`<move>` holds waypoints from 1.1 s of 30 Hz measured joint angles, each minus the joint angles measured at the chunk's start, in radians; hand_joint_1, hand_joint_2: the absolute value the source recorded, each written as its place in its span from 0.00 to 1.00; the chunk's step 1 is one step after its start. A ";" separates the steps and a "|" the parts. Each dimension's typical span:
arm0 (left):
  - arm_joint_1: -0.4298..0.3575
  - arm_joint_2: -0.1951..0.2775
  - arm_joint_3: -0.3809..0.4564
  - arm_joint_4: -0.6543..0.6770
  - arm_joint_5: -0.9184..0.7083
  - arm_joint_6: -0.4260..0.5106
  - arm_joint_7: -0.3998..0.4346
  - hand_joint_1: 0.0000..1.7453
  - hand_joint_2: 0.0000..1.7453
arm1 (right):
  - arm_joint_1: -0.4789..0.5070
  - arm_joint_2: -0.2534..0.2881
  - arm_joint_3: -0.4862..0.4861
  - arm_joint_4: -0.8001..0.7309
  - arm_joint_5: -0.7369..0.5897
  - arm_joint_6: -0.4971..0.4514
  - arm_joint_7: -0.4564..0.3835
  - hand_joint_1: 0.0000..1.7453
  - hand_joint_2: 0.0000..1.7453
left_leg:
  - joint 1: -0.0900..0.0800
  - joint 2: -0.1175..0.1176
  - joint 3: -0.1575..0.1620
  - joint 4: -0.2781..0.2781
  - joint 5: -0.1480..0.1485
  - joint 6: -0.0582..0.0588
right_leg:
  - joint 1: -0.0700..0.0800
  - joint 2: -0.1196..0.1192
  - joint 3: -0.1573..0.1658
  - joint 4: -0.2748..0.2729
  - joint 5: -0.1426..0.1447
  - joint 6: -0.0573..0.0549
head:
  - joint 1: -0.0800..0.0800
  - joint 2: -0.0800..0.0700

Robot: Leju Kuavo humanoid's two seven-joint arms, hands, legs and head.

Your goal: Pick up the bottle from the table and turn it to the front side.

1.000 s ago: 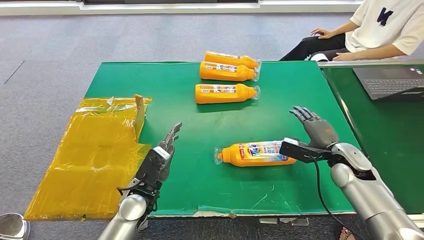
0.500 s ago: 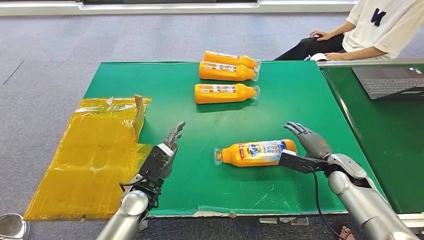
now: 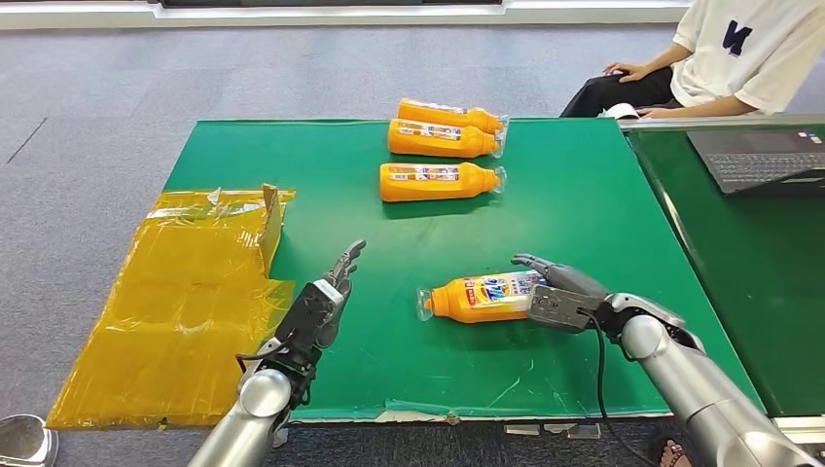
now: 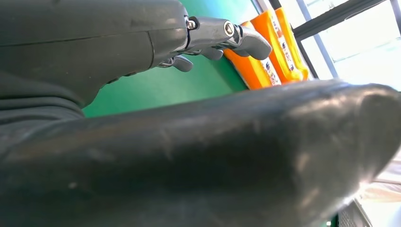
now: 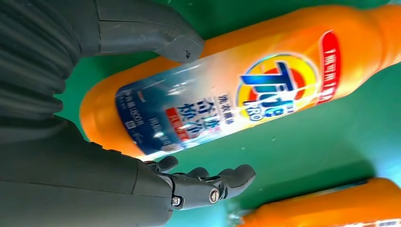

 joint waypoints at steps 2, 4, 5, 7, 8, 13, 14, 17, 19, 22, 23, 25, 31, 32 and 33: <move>-0.004 0.001 0.000 0.010 0.004 -0.004 -0.002 0.00 0.00 | -0.007 0.000 0.020 -0.008 -0.022 0.000 0.007 0.00 1.00 | 0.000 0.000 0.000 0.000 0.000 0.000 | 0.000 0.000 0.000 0.000 0.000 0.000 | 0.000 0.000; -0.007 0.003 0.000 0.018 0.010 -0.006 -0.005 0.00 0.00 | -0.013 -0.001 0.039 -0.010 -0.043 -0.005 0.007 0.00 1.00 | 0.000 0.000 0.000 0.000 0.000 0.000 | 0.000 0.000 0.000 0.000 0.000 0.000 | 0.000 0.000; -0.007 0.004 0.000 0.020 0.012 -0.007 -0.006 0.00 0.00 | -0.016 -0.002 0.045 -0.009 -0.052 -0.007 0.005 0.00 1.00 | 0.000 0.000 0.000 0.000 0.000 0.000 | 0.000 0.000 0.000 0.000 0.000 0.000 | 0.000 0.000; -0.008 0.005 0.000 0.023 0.018 -0.015 -0.008 0.00 0.00 | -0.018 -0.003 0.054 -0.005 -0.069 -0.009 -0.003 0.00 1.00 | 0.000 0.000 0.000 0.000 0.000 0.000 | 0.000 0.000 0.000 0.000 0.000 0.000 | 0.000 0.000; -0.009 0.005 0.000 0.024 0.022 -0.020 -0.009 0.00 0.00 | -0.018 -0.004 0.058 -0.003 -0.078 -0.010 -0.007 0.00 1.00 | 0.000 0.000 0.000 0.000 0.000 0.000 | 0.000 0.000 0.000 0.000 0.000 0.000 | 0.000 0.000; -0.020 0.006 0.000 0.036 0.045 -0.047 -0.009 0.00 0.00 | -0.002 -0.029 0.073 0.002 -0.100 0.010 0.010 0.00 1.00 | 0.000 0.000 0.000 0.000 0.000 0.000 | 0.000 0.000 0.000 0.000 0.000 0.000 | 0.000 0.000; -0.022 0.006 0.000 0.039 0.050 -0.051 -0.009 0.00 0.00 | -0.001 -0.036 0.077 0.002 -0.100 0.019 0.019 0.00 1.00 | 0.000 0.000 0.000 0.000 0.000 0.000 | 0.000 0.000 0.000 0.000 0.000 0.000 | 0.000 0.000; -0.027 0.006 0.000 0.048 0.066 -0.061 -0.006 0.00 0.00 | -0.004 -0.064 0.094 0.002 -0.104 0.057 0.046 0.00 1.00 | 0.000 0.000 0.001 0.000 0.000 0.000 | 0.000 0.000 0.000 0.000 0.000 0.000 | 0.000 0.000; -0.028 0.006 0.000 0.053 0.072 -0.065 -0.004 0.00 0.00 | -0.007 -0.085 0.108 0.001 -0.110 0.078 0.062 0.00 1.00 | 0.000 -0.001 0.000 0.000 0.000 0.000 | 0.000 -0.001 0.001 0.000 0.000 0.000 | 0.000 0.000; -0.029 0.006 0.000 0.059 0.074 -0.067 -0.003 0.00 0.00 | -0.007 -0.107 0.123 -0.001 -0.116 0.087 0.068 0.00 1.00 | 0.000 -0.001 0.001 0.000 0.000 0.000 | 0.000 -0.001 0.001 0.000 0.000 0.000 | 0.000 0.000; -0.029 0.006 0.000 0.060 0.074 -0.067 -0.003 0.00 0.00 | -0.007 -0.111 0.126 -0.002 -0.116 0.087 0.068 0.00 1.00 | 0.000 0.000 0.001 0.000 0.000 0.000 | 0.000 -0.001 0.001 0.000 0.000 0.000 | 0.000 0.000; -0.030 0.006 0.000 0.062 0.075 -0.068 -0.003 0.00 0.00 | -0.007 -0.118 0.133 -0.003 -0.117 0.087 0.068 0.00 1.00 | 0.000 0.000 0.001 0.000 0.000 0.000 | 0.000 0.000 0.001 0.000 0.000 0.000 | 0.000 0.000; -0.032 0.006 0.000 0.068 0.081 -0.069 0.000 0.00 0.00 | -0.011 -0.143 0.151 -0.010 -0.120 0.101 0.098 0.00 1.00 | 0.000 -0.001 0.002 0.001 0.000 0.000 | 0.000 0.000 0.001 0.000 0.000 0.000 | 0.000 0.000; -0.032 0.006 0.000 0.069 0.082 -0.070 0.001 0.00 0.00 | -0.011 -0.154 0.156 -0.015 -0.124 0.107 0.107 0.00 1.00 | 0.000 -0.001 0.002 0.001 0.000 0.000 | 0.000 -0.001 0.001 0.000 0.000 0.000 | 0.000 0.000; -0.032 0.006 0.000 0.071 0.083 -0.070 0.003 0.00 0.00 | -0.011 -0.168 0.161 -0.022 -0.130 0.114 0.116 0.00 1.00 | 0.000 -0.001 0.002 0.001 0.000 0.000 | 0.000 -0.001 0.001 0.000 0.000 0.000 | 0.000 0.000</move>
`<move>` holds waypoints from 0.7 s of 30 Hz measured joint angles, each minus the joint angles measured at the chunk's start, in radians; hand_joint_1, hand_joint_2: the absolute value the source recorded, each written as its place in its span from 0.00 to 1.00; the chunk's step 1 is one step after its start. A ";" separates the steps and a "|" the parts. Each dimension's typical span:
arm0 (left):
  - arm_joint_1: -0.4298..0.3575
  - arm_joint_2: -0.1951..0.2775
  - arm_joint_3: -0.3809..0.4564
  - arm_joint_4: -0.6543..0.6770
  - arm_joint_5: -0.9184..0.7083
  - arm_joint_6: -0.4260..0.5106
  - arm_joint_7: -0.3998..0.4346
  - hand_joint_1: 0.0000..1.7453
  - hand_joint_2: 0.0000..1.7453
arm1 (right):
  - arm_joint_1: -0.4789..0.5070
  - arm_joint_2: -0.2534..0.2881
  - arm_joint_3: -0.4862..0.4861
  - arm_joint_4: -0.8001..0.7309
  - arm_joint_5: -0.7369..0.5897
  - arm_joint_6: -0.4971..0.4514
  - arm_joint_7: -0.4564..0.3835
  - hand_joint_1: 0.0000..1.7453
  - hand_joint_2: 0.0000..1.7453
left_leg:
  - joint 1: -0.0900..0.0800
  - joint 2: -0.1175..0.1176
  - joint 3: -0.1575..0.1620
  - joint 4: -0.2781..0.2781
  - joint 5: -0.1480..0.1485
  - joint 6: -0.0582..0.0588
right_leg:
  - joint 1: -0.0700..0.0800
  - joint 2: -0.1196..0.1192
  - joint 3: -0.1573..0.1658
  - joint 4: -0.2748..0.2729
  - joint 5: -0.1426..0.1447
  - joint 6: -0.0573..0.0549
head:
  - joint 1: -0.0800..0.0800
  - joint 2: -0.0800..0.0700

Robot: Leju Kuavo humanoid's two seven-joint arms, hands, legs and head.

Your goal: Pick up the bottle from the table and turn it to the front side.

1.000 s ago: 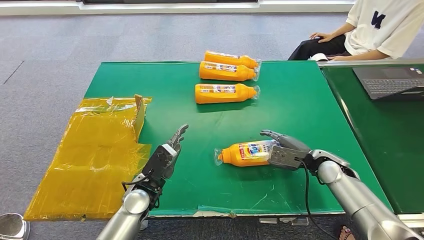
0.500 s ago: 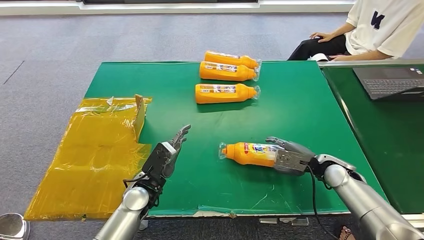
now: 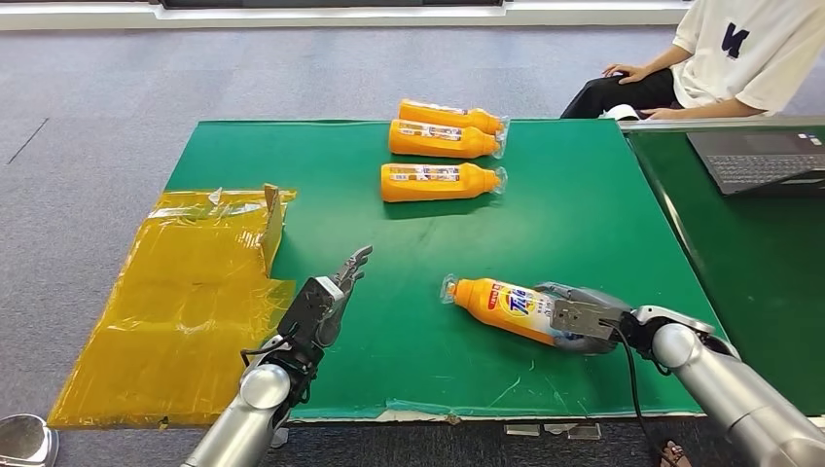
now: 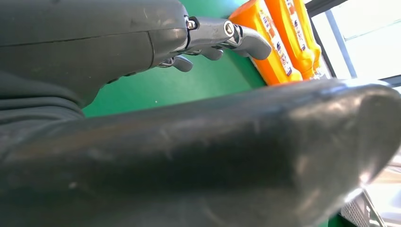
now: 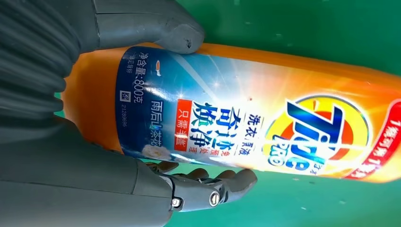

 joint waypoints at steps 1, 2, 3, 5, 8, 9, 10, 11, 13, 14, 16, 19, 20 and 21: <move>0.000 0.000 0.000 0.002 0.001 0.000 0.002 0.00 0.00 | 0.001 -0.015 0.004 -0.008 -0.007 0.007 0.007 0.00 1.00 | 0.000 0.000 0.000 0.000 0.000 0.000 | 0.000 0.000 0.000 0.000 0.000 0.000 | 0.000 0.000; -0.001 0.000 0.000 0.004 0.001 0.000 0.003 0.00 0.00 | 0.003 -0.031 0.007 -0.016 -0.013 0.013 0.012 0.00 1.00 | 0.000 0.000 0.000 0.000 0.000 0.000 | 0.000 0.000 0.000 0.000 0.000 0.000 | 0.000 0.000; -0.002 0.000 0.000 0.006 0.002 0.000 0.005 0.00 0.00 | 0.006 -0.045 0.008 -0.024 -0.019 0.018 0.016 0.00 1.00 | -0.001 0.000 0.000 0.000 0.000 0.000 | 0.000 0.000 0.000 0.000 0.000 0.000 | 0.000 0.000; -0.003 0.000 0.000 0.010 0.004 0.000 0.007 0.00 0.00 | 0.014 -0.067 0.010 -0.036 -0.026 0.016 0.020 0.00 1.00 | -0.001 0.000 0.000 0.000 -0.001 0.001 | -0.001 0.000 0.000 0.000 0.000 0.000 | 0.000 0.000; -0.004 -0.001 0.000 0.011 0.008 0.000 0.009 0.00 0.00 | 0.028 -0.076 0.010 -0.044 -0.018 -0.017 0.031 0.00 1.00 | -0.001 0.002 0.000 0.000 -0.001 0.001 | 0.000 0.001 0.000 0.000 0.000 0.000 | 0.000 0.000; -0.004 -0.001 0.000 0.011 0.009 0.000 0.010 0.00 0.00 | 0.033 -0.076 0.010 -0.044 -0.011 -0.033 0.036 0.00 1.00 | -0.001 0.002 0.000 0.000 -0.001 0.001 | 0.000 0.001 0.000 0.000 0.000 0.000 | 0.000 0.000; -0.005 -0.002 0.000 0.011 0.009 0.000 0.012 0.00 0.00 | 0.037 -0.075 0.010 -0.044 -0.004 -0.048 0.040 0.00 1.00 | -0.001 0.002 0.000 0.000 -0.001 0.001 | 0.000 0.001 0.000 0.000 0.000 0.000 | 0.000 0.000; -0.004 -0.002 0.000 0.011 0.009 0.000 0.012 0.00 0.00 | 0.042 -0.075 0.011 -0.044 0.003 -0.060 0.044 0.00 1.00 | 0.000 0.002 0.000 0.000 -0.001 0.001 | 0.000 0.001 0.000 0.000 0.000 0.000 | 0.000 0.000; -0.004 -0.004 0.000 0.011 0.009 0.001 0.014 0.00 0.00 | 0.047 -0.074 0.011 -0.044 0.013 -0.073 0.049 0.00 1.00 | 0.000 0.002 0.001 0.000 -0.001 0.001 | 0.000 0.001 0.001 0.000 0.000 0.000 | 0.000 0.000; -0.004 -0.005 0.000 0.011 0.009 0.001 0.014 0.00 0.00 | 0.049 -0.074 0.011 -0.044 0.016 -0.076 0.051 0.00 1.00 | 0.000 0.002 0.001 0.000 -0.001 0.001 | 0.000 0.001 0.001 0.000 0.000 0.000 | 0.000 0.000; -0.004 -0.006 0.000 0.011 0.009 0.001 0.015 0.00 0.00 | 0.050 -0.073 0.011 -0.044 0.019 -0.078 0.051 0.00 1.00 | 0.000 0.002 0.001 0.000 0.000 0.001 | 0.000 0.001 0.002 0.000 0.000 0.000 | 0.000 0.000; -0.004 -0.008 0.000 0.011 0.009 0.001 0.016 0.00 0.00 | 0.050 -0.073 0.011 -0.044 0.022 -0.079 0.051 0.01 1.00 | -0.001 0.002 0.002 0.000 0.000 0.001 | 0.000 0.001 0.002 0.000 0.000 0.001 | 0.000 0.000; -0.004 -0.009 0.000 0.011 0.009 0.001 0.017 0.00 0.00 | 0.050 -0.073 0.011 -0.044 0.022 -0.079 0.051 0.22 1.00 | -0.001 0.002 0.002 0.000 0.000 0.001 | 0.000 0.001 0.002 0.000 0.001 0.001 | 0.000 0.000; -0.004 -0.009 0.000 0.011 0.009 0.001 0.017 0.00 0.00 | 0.050 -0.073 0.011 -0.044 0.022 -0.079 0.051 0.47 1.00 | -0.001 0.002 0.002 0.000 0.000 0.001 | 0.000 0.001 0.002 0.000 0.001 0.001 | 0.000 0.000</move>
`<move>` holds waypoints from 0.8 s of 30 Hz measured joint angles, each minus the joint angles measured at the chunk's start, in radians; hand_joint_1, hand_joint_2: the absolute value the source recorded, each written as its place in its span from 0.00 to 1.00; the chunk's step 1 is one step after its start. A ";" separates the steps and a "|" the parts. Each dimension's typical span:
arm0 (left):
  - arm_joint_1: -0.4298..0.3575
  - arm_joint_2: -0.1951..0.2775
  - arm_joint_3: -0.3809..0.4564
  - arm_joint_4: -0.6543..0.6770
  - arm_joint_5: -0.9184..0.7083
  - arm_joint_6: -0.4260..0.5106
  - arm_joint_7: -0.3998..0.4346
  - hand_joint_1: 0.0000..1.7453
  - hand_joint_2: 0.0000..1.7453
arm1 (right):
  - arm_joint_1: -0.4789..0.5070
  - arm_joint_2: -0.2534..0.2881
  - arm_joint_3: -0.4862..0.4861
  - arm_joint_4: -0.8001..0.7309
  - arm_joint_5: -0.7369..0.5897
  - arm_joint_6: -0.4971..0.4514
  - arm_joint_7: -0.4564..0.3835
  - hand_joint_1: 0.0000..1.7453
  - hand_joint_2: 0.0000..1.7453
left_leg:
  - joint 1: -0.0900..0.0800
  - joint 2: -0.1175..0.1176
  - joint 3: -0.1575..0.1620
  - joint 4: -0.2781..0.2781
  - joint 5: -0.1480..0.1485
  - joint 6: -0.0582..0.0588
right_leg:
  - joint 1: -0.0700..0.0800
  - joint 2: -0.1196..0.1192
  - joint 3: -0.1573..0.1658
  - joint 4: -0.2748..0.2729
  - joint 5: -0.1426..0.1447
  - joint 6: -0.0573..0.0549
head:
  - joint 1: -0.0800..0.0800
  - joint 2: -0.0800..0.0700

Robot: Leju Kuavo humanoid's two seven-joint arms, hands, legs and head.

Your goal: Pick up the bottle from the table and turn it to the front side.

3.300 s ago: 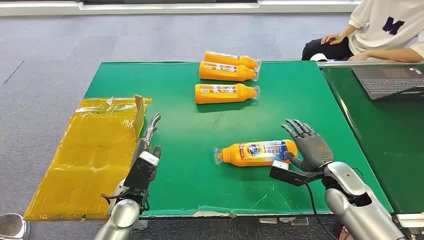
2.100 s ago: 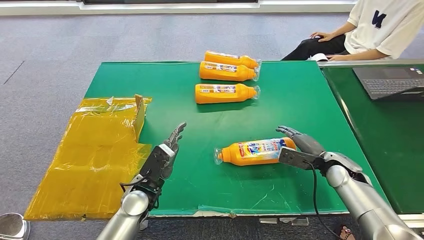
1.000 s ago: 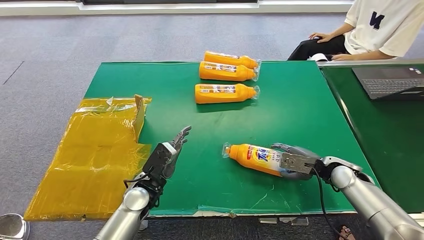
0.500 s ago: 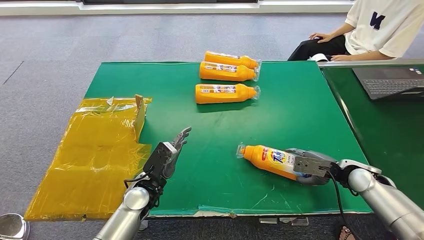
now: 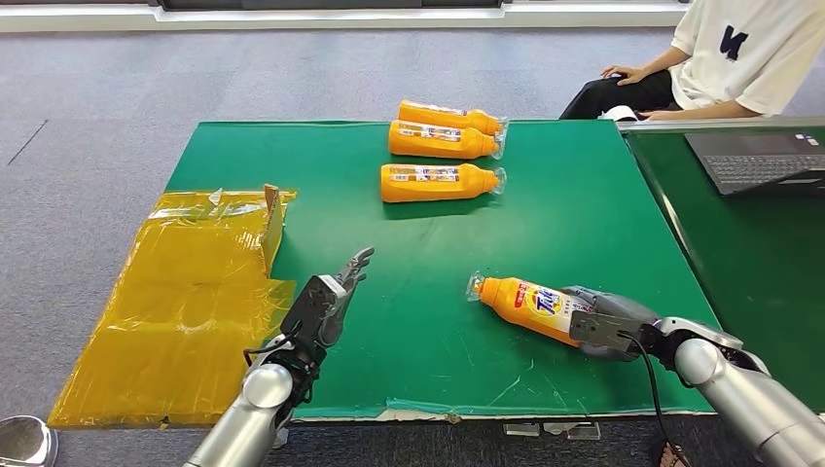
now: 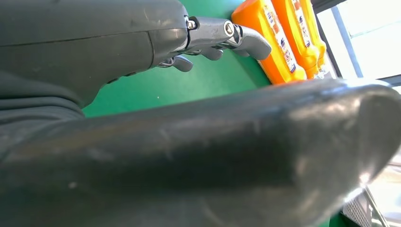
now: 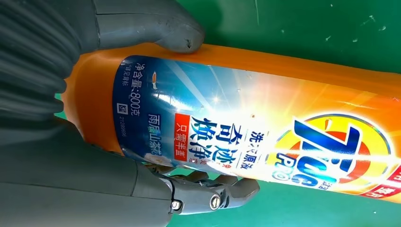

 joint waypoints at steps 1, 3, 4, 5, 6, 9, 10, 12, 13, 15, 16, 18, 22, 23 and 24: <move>0.000 0.000 0.000 0.000 0.000 0.000 0.000 0.00 0.00 | 0.000 0.000 0.000 0.000 0.000 0.000 0.000 0.72 1.00 | 0.000 0.000 0.000 0.000 0.000 0.000 | 0.000 0.000 0.000 0.000 0.000 0.000 | 0.000 0.000; 0.000 0.000 0.000 0.000 0.000 0.000 0.000 0.00 0.00 | 0.000 0.000 0.000 0.000 0.000 -0.001 -0.001 1.00 1.00 | 0.000 0.000 0.000 0.000 0.000 0.000 | 0.000 0.000 0.000 0.000 0.000 0.000 | 0.000 0.000; 0.000 -0.001 0.000 0.000 0.000 0.000 0.000 0.00 0.00 | 0.000 0.000 0.000 0.000 0.000 -0.001 -0.001 1.00 1.00 | 0.000 0.000 0.000 0.000 0.000 0.000 | 0.000 0.000 0.000 0.000 0.000 0.000 | 0.000 0.000; 0.000 -0.001 0.000 0.000 0.000 0.000 0.000 0.00 0.00 | 0.000 0.000 0.000 0.000 0.000 -0.001 -0.001 1.00 1.00 | 0.000 0.000 0.000 0.000 0.000 0.000 | 0.000 0.000 0.000 0.000 0.000 0.000 | 0.000 0.000; 0.000 -0.001 0.000 0.000 0.000 0.000 0.000 0.00 0.00 | 0.000 0.000 0.000 0.000 0.000 -0.001 -0.001 1.00 1.00 | 0.000 0.000 0.000 0.000 0.000 0.000 | 0.000 0.000 0.000 0.000 0.000 0.000 | 0.000 0.000; 0.001 0.000 0.000 0.000 0.000 0.004 0.000 0.00 0.00 | -0.006 0.011 0.000 0.011 0.010 -0.014 -0.010 1.00 1.00 | 0.000 0.000 0.000 0.000 0.000 0.000 | 0.000 0.000 0.000 0.000 0.000 0.000 | 0.000 0.000; 0.002 0.000 0.000 0.000 0.000 0.007 0.000 0.00 0.00 | -0.011 0.022 0.000 0.023 0.019 -0.027 -0.019 1.00 1.00 | 0.000 0.001 0.000 0.000 0.000 0.000 | 0.000 0.000 0.000 0.000 0.000 0.000 | 0.000 0.000; 0.004 0.000 0.000 0.000 0.000 0.014 0.000 0.00 0.00 | -0.019 0.045 0.000 0.049 0.037 -0.057 -0.040 1.00 1.00 | 0.000 0.001 0.001 0.000 0.000 0.000 | 0.001 0.001 0.000 0.000 0.000 0.000 | 0.000 0.000; 0.005 0.000 0.000 0.000 0.000 0.017 0.000 0.00 0.00 | -0.021 0.051 0.000 0.055 0.043 -0.065 -0.046 1.00 1.00 | 0.001 0.001 0.001 0.000 0.000 0.000 | 0.001 0.001 0.001 0.000 0.000 0.000 | 0.000 0.000; 0.008 0.000 0.000 0.000 0.000 0.021 0.000 0.00 0.00 | -0.025 0.065 0.000 0.068 0.053 -0.075 -0.054 1.00 1.00 | 0.001 0.001 0.001 0.000 0.000 0.000 | 0.001 0.001 0.001 0.000 0.000 0.000 | 0.000 0.000; 0.010 0.000 0.000 -0.001 0.000 0.023 0.000 0.00 0.00 | -0.028 0.072 0.000 0.074 0.057 -0.079 -0.057 1.00 1.00 | 0.001 0.002 0.001 0.000 0.000 0.000 | 0.001 0.001 0.001 0.000 0.000 0.000 | 0.000 0.000; 0.012 0.000 0.000 -0.001 0.001 0.025 0.000 0.00 0.00 | -0.032 0.087 0.000 0.088 0.063 -0.086 -0.062 1.00 1.00 | 0.001 0.002 0.001 0.000 0.000 0.000 | 0.001 0.002 0.001 0.000 0.000 0.000 | 0.000 0.000; 0.020 0.000 0.000 -0.002 0.001 0.032 0.000 0.00 0.00 | -0.033 0.120 0.000 0.108 0.077 -0.120 -0.073 1.00 1.00 | 0.001 0.002 0.002 0.000 0.000 0.000 | 0.001 0.002 0.001 0.000 0.000 0.000 | 0.000 0.000; 0.023 0.000 0.000 -0.004 0.001 0.034 0.000 0.00 0.00 | -0.031 0.130 0.000 0.110 0.080 -0.133 -0.075 1.00 1.00 | 0.001 0.002 0.002 0.000 0.000 0.000 | 0.001 0.002 0.001 0.000 0.000 0.000 | 0.000 0.000; 0.026 0.000 0.000 -0.006 0.001 0.036 0.000 0.00 0.00 | -0.029 0.139 0.000 0.112 0.084 -0.146 -0.077 1.00 1.00 | 0.001 0.003 0.002 0.000 0.000 0.000 | 0.001 0.002 0.001 0.000 0.000 0.000 | 0.000 0.000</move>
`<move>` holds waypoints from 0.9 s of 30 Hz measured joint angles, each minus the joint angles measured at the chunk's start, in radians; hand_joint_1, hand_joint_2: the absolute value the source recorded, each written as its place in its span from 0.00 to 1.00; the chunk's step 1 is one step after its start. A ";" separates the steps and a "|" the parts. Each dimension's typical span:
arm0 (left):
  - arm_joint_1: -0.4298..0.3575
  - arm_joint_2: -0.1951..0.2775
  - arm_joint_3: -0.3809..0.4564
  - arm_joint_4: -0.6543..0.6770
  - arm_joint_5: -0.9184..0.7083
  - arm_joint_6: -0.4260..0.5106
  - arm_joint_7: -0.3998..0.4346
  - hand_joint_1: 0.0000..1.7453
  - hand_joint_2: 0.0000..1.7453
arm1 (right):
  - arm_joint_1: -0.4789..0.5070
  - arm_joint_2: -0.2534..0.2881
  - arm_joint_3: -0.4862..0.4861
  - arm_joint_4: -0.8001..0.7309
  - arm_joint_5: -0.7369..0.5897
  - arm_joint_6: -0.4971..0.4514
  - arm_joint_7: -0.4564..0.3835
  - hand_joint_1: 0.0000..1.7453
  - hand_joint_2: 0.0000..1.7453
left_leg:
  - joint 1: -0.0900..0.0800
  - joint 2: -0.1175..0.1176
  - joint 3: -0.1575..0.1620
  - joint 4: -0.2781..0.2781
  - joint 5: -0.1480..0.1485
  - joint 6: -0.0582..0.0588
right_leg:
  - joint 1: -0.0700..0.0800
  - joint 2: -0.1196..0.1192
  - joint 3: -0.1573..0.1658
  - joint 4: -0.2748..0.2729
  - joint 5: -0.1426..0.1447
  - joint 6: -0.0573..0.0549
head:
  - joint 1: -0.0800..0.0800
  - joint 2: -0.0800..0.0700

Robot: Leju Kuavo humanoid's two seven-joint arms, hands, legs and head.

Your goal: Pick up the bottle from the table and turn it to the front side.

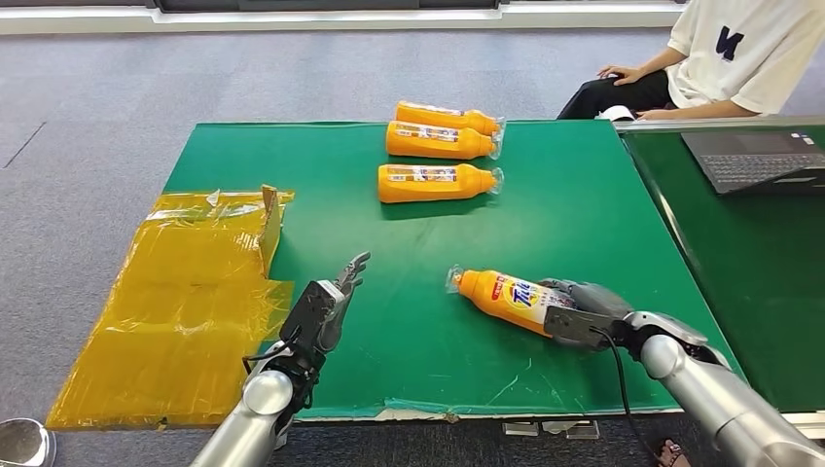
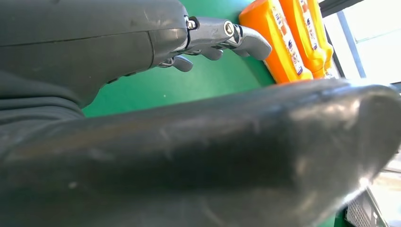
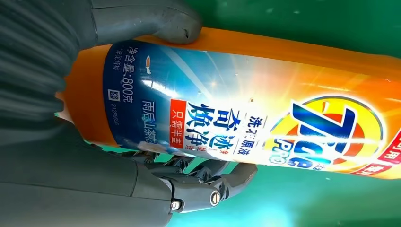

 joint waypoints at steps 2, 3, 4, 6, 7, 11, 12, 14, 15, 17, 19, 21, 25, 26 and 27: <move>0.007 0.000 0.000 -0.005 0.000 0.006 -0.001 0.00 0.00 | 0.008 0.021 -0.002 0.001 0.014 -0.037 -0.005 1.00 1.00 | 0.000 0.000 0.000 0.000 0.000 0.000 | 0.000 0.000 0.000 0.000 0.000 0.000 | 0.000 0.000; 0.011 0.000 0.000 -0.009 -0.001 0.010 -0.002 0.00 0.00 | 0.015 0.034 -0.005 0.001 0.027 -0.064 -0.009 1.00 1.00 | 0.000 0.000 0.000 0.000 0.000 0.000 | 0.000 0.000 0.000 0.000 0.000 0.000 | 0.000 0.000; 0.017 0.000 0.001 -0.015 -0.004 0.014 -0.002 0.00 0.00 | 0.025 0.050 -0.010 0.000 0.045 -0.101 -0.011 1.00 1.00 | 0.000 0.000 0.000 0.000 0.000 0.000 | 0.001 0.000 0.000 0.000 0.000 0.000 | 0.000 0.000; 0.030 -0.001 0.001 -0.028 -0.014 0.022 -0.003 0.00 0.00 | 0.056 0.087 -0.032 -0.013 0.085 -0.181 -0.012 1.00 1.00 | 0.001 0.000 0.000 0.000 0.000 0.000 | 0.001 0.000 0.000 0.000 0.000 0.000 | 0.000 0.000; 0.036 -0.002 0.002 -0.035 -0.018 0.024 -0.003 0.00 0.00 | 0.074 0.106 -0.045 -0.025 0.104 -0.216 -0.007 1.00 1.00 | 0.002 0.000 0.000 0.000 0.000 0.000 | 0.002 0.000 0.000 0.000 0.000 0.000 | 0.000 0.000; 0.056 -0.006 0.003 -0.063 -0.060 0.056 -0.010 0.00 0.00 | 0.158 0.177 -0.094 -0.095 0.205 -0.354 0.045 1.00 1.00 | 0.002 -0.001 0.000 0.000 -0.001 -0.001 | 0.002 -0.001 0.000 0.000 -0.001 -0.001 | 0.000 0.000; 0.061 -0.010 0.003 -0.073 -0.085 0.076 -0.014 0.00 0.00 | 0.188 0.198 -0.111 -0.124 0.234 -0.390 0.061 1.00 1.00 | 0.003 -0.002 -0.001 0.000 -0.001 -0.001 | 0.003 -0.002 0.000 0.000 -0.001 -0.001 | 0.000 0.000; 0.073 -0.019 0.003 -0.094 -0.140 0.116 -0.020 0.00 0.00 | 0.257 0.246 -0.155 -0.192 0.286 -0.446 0.081 1.00 1.00 | 0.003 -0.004 -0.003 -0.001 -0.001 -0.001 | 0.003 -0.004 -0.001 0.000 -0.002 -0.001 | 0.000 0.000; 0.078 -0.026 0.003 -0.105 -0.162 0.131 -0.020 0.00 0.00 | 0.290 0.273 -0.178 -0.229 0.306 -0.465 0.085 1.00 1.00 | 0.003 -0.004 -0.004 -0.001 -0.001 -0.001 | 0.003 -0.005 -0.002 0.000 -0.002 -0.002 | 0.000 0.000; 0.086 -0.039 0.003 -0.123 -0.186 0.145 -0.020 0.00 0.00 | 0.341 0.324 -0.213 -0.289 0.329 -0.486 0.086 1.00 1.00 | 0.003 -0.004 -0.005 -0.001 -0.001 -0.002 | 0.003 -0.004 -0.004 0.000 -0.002 -0.002 | 0.000 0.000; 0.090 -0.049 0.003 -0.137 -0.194 0.151 -0.020 0.00 0.00 | 0.373 0.362 -0.235 -0.333 0.337 -0.492 0.086 1.00 1.00 | 0.003 -0.004 -0.006 -0.001 -0.001 -0.002 | 0.003 -0.004 -0.004 0.000 -0.002 -0.002 | 0.000 0.000; 0.092 -0.055 0.003 -0.146 -0.197 0.155 -0.021 0.00 0.00 | 0.394 0.384 -0.254 -0.362 0.343 -0.497 0.081 1.00 1.00 | 0.003 -0.004 -0.006 -0.001 -0.001 -0.002 | 0.003 -0.005 -0.004 0.000 -0.002 -0.002 | 0.000 0.000; 0.099 -0.062 0.003 -0.162 -0.200 0.169 -0.025 0.00 0.00 | 0.428 0.427 -0.300 -0.401 0.362 -0.548 0.044 1.00 1.00 | 0.002 -0.004 -0.007 -0.001 -0.001 -0.002 | 0.002 -0.005 -0.005 0.000 -0.002 -0.002 | 0.000 0.000; 0.099 -0.064 0.003 -0.166 -0.198 0.171 -0.028 0.00 0.00 | 0.439 0.437 -0.310 -0.410 0.364 -0.564 0.036 1.00 1.00 | 0.002 -0.004 -0.007 -0.001 -0.001 -0.001 | 0.002 -0.005 -0.005 0.000 -0.002 -0.002 | 0.000 0.000; 0.100 -0.066 0.003 -0.169 -0.195 0.173 -0.031 0.00 0.00 | 0.450 0.446 -0.319 -0.419 0.365 -0.579 0.030 1.00 1.00 | 0.002 -0.004 -0.007 -0.001 -0.001 -0.001 | 0.002 -0.005 -0.005 0.000 -0.002 -0.002 | 0.000 0.000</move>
